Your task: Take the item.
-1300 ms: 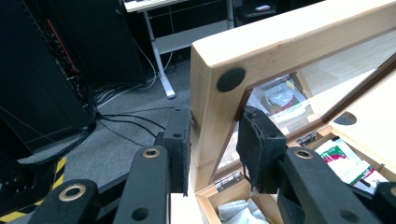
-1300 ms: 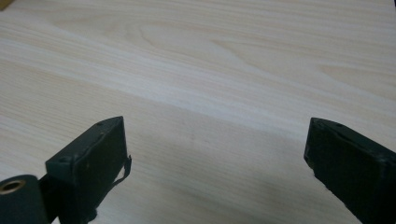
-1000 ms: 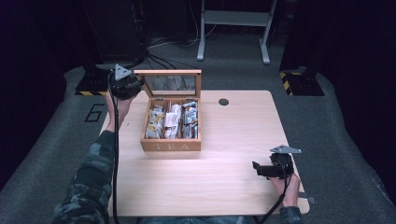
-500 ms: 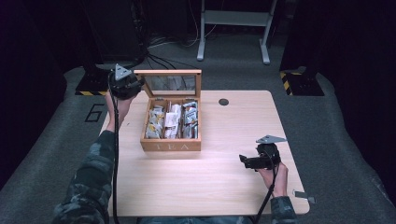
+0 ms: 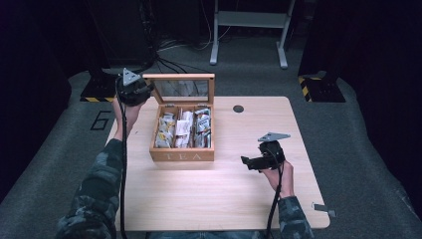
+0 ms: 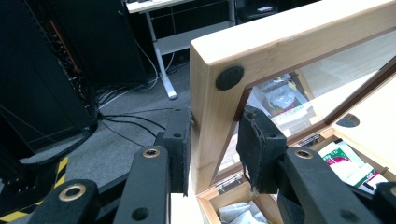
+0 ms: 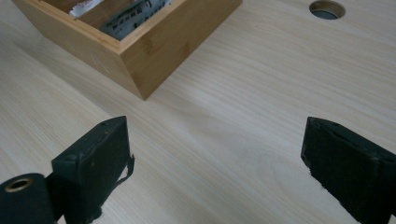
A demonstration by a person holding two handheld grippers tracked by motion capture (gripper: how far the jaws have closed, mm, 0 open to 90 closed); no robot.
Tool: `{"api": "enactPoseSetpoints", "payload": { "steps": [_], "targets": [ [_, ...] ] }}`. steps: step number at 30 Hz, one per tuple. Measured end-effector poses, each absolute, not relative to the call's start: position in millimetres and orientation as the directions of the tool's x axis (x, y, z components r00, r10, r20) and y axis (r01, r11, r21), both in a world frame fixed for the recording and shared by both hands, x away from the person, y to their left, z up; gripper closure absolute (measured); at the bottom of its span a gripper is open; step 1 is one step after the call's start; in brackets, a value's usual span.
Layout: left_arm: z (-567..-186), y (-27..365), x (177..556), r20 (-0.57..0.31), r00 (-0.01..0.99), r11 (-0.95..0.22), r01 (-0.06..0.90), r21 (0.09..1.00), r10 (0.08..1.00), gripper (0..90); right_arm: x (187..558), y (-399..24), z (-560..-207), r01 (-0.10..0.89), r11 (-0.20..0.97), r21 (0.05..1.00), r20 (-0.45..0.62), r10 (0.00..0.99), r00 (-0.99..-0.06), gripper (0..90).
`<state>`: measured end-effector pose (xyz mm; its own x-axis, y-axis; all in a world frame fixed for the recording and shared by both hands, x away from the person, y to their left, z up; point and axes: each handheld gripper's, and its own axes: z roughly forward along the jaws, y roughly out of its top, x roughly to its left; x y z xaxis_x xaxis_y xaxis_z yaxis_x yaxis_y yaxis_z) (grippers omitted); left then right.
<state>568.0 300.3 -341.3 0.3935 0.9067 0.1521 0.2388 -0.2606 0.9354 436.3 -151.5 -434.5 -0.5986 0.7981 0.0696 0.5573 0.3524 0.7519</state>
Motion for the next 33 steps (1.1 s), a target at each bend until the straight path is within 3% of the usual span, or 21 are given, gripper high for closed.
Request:
{"api": "enactPoseSetpoints", "payload": {
  "steps": [33],
  "targets": [
    [-342, 300, 567, 0.151, 0.394, -0.26, 0.238, 0.936, 0.906, 65.3, 484, -49, -417, 0.468, 0.461, 0.754, 0.076, 0.646, -0.76, 10.0]
  ]
}}
